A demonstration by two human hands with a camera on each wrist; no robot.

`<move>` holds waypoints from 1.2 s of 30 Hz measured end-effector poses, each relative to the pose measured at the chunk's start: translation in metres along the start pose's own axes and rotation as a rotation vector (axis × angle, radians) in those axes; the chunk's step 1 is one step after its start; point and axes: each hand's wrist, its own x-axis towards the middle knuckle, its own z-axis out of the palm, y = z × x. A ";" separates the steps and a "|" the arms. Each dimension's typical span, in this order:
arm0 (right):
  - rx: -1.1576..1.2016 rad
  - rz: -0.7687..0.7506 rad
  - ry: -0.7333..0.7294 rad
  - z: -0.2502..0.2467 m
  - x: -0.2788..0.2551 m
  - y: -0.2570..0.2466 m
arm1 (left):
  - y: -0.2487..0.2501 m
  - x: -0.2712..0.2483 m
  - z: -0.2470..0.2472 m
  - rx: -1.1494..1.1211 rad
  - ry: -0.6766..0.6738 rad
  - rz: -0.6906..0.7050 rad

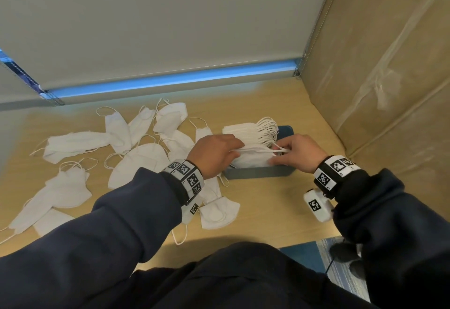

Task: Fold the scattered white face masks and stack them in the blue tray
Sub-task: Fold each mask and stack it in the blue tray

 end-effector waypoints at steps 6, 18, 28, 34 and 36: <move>0.322 0.022 0.019 -0.004 0.004 0.009 | 0.001 0.005 -0.001 0.019 -0.077 0.006; 0.440 0.067 -0.003 -0.005 0.004 0.007 | 0.006 0.006 0.013 0.188 -0.121 0.142; 0.584 0.350 0.219 -0.004 0.007 -0.004 | 0.002 0.002 0.020 0.088 -0.055 0.113; 0.348 0.420 0.017 -0.007 0.019 -0.015 | -0.006 0.006 0.020 0.124 0.034 0.139; 0.364 0.476 -0.046 -0.007 0.025 -0.018 | -0.003 0.005 0.023 0.142 0.011 0.141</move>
